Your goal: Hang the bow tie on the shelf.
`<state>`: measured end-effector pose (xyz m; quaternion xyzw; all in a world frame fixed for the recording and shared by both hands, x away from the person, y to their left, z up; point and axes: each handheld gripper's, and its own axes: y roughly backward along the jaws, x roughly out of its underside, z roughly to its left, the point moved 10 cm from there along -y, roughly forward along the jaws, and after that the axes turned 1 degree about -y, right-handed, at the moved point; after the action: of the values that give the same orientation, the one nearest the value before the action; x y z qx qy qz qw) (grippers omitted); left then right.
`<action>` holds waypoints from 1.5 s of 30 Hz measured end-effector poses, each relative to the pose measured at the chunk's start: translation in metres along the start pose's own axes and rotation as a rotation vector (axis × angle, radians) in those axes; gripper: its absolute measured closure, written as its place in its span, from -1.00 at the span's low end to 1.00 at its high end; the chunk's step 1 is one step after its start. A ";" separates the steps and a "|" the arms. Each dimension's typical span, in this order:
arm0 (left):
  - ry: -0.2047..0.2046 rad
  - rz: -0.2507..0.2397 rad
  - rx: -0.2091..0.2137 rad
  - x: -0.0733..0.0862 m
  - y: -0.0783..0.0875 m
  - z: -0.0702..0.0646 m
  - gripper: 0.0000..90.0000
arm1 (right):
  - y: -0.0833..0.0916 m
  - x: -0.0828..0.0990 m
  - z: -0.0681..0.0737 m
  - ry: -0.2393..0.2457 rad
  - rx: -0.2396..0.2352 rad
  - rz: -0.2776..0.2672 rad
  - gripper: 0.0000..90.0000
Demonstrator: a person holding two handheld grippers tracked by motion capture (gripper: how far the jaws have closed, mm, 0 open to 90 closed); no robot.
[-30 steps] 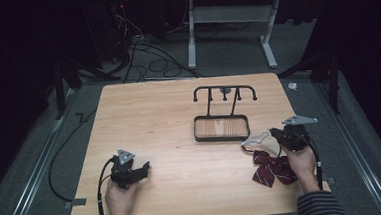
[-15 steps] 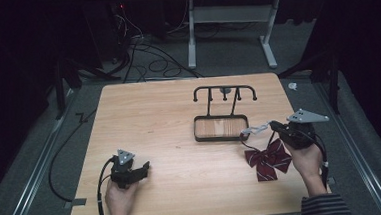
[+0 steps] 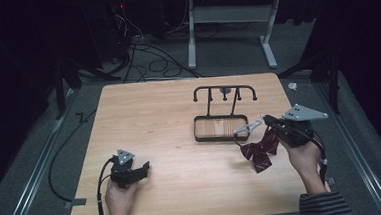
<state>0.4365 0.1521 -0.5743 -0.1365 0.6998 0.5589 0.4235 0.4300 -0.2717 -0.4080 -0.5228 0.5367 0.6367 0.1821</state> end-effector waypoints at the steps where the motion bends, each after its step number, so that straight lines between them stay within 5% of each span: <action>1: 0.000 0.000 0.000 0.000 0.000 0.000 -0.36 | 0.001 -0.003 0.002 0.006 -0.002 -0.003 0.97; 25: 0.002 0.001 0.004 0.000 0.000 0.000 -0.36 | -0.010 -0.046 0.038 0.085 -0.069 -0.057 0.97; 45: 0.002 0.001 0.003 0.000 0.000 0.000 -0.36 | -0.025 -0.066 0.046 0.090 -0.085 -0.068 0.97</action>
<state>0.4363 0.1521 -0.5742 -0.1359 0.7011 0.5580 0.4227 0.4538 -0.2011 -0.3692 -0.5760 0.4987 0.6283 0.1572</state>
